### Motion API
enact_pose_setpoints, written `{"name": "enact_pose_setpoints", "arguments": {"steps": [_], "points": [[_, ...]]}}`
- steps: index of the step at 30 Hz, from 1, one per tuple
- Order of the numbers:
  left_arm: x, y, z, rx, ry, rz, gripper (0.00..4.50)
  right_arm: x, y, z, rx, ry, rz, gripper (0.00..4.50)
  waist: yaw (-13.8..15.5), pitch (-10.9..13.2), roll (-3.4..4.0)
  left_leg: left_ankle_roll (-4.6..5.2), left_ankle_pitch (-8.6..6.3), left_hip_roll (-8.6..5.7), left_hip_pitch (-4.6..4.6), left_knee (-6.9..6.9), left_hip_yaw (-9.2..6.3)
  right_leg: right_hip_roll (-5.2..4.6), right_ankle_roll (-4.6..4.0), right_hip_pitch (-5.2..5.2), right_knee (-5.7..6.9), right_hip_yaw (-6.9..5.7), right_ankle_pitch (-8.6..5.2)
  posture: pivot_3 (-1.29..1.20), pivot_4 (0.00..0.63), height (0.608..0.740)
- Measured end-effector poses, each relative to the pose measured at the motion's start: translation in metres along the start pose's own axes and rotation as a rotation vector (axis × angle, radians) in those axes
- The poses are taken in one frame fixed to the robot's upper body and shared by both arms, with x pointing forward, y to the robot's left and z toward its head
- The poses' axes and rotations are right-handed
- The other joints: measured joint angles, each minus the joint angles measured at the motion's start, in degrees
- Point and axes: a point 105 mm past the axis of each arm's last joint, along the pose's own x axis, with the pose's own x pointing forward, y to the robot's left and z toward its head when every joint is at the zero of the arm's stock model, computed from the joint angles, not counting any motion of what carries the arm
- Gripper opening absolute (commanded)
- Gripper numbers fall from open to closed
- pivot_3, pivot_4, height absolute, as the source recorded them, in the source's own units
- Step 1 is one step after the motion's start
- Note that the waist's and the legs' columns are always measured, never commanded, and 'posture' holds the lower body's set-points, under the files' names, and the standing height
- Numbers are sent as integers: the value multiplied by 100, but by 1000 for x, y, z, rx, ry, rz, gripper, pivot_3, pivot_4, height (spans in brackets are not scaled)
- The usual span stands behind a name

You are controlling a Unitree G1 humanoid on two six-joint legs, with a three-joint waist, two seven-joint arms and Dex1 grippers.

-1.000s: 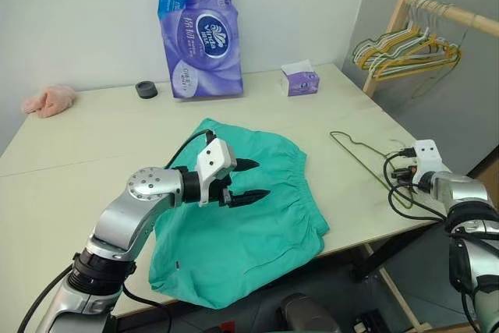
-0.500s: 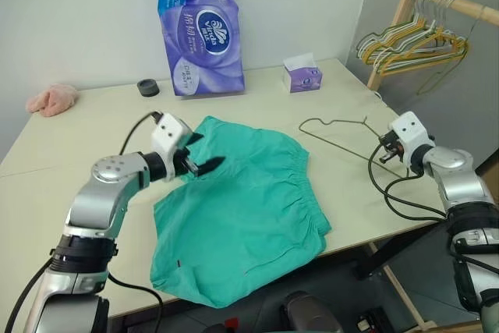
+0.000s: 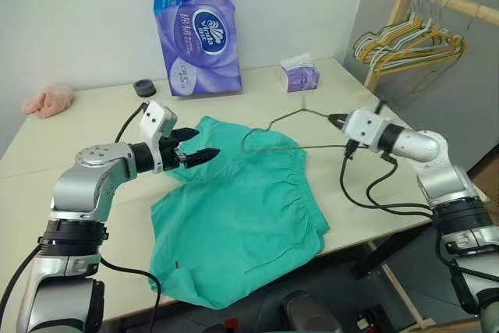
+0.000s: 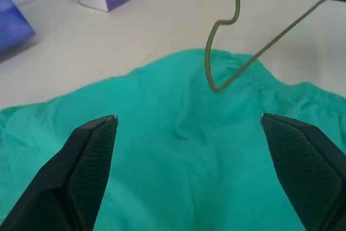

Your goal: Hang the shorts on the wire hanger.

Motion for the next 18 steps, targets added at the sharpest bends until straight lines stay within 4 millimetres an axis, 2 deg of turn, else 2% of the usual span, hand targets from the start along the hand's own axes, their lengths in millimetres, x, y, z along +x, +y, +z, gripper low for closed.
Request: {"name": "enact_pose_setpoints", "arguments": {"steps": [2,5,12,18], "points": [[5,-6,-4,6,27,-42,4467,11,4,26,-71,-100,42,0,-20,0,0,0,0,0,-1,0,-3,-1,0,0,-1,-2,0,-312,36,740],[9,-15,-12,10,67,-103,4467,16,3,41,-115,-157,65,0,3,1,-1,0,0,-2,-3,2,-4,-6,0,1,-4,-3,0,-313,38,740],[5,-40,-29,-23,136,-245,4467,21,7,52,-146,-198,114,0,-5,4,4,0,0,-1,-2,0,-6,-5,-1,-3,-1,-2,0,-311,40,740],[4,-39,-32,-21,140,-225,4467,21,10,54,-161,-210,126,0,3,5,6,0,0,-1,-1,1,-6,-5,-1,-3,-1,-2,0,-308,41,740]]}}
